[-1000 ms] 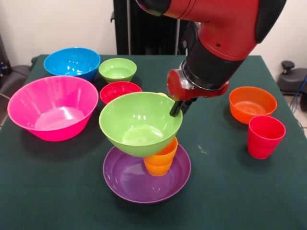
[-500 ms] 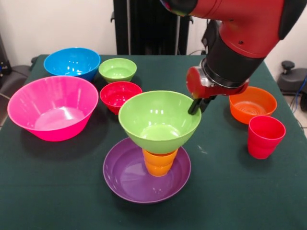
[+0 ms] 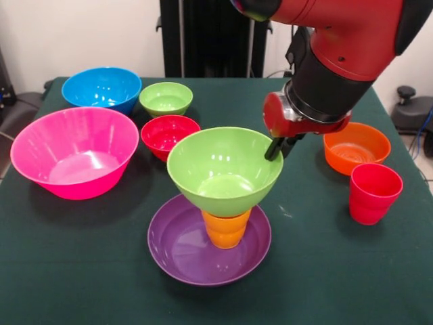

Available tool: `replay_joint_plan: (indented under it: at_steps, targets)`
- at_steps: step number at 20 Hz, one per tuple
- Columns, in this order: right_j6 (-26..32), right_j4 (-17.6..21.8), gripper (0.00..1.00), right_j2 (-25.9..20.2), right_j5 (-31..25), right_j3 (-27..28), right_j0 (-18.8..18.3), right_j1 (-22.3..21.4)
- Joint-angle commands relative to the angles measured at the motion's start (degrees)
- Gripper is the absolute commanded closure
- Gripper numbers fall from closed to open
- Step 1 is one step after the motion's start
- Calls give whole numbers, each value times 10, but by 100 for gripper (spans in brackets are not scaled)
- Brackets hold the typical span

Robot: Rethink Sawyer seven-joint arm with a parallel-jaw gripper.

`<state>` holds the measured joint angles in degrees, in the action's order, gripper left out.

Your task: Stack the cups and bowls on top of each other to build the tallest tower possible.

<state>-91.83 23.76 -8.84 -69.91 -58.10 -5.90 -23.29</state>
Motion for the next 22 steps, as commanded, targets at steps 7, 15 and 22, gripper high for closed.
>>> replay_joint_plan:
  at_steps: [7,15,22]
  targets:
    - [-54,3,100,0,65,-19,0,10]
    - [-66,-4,100,3,70,-15,6,19]
    - [-80,-12,100,8,70,-15,13,21]
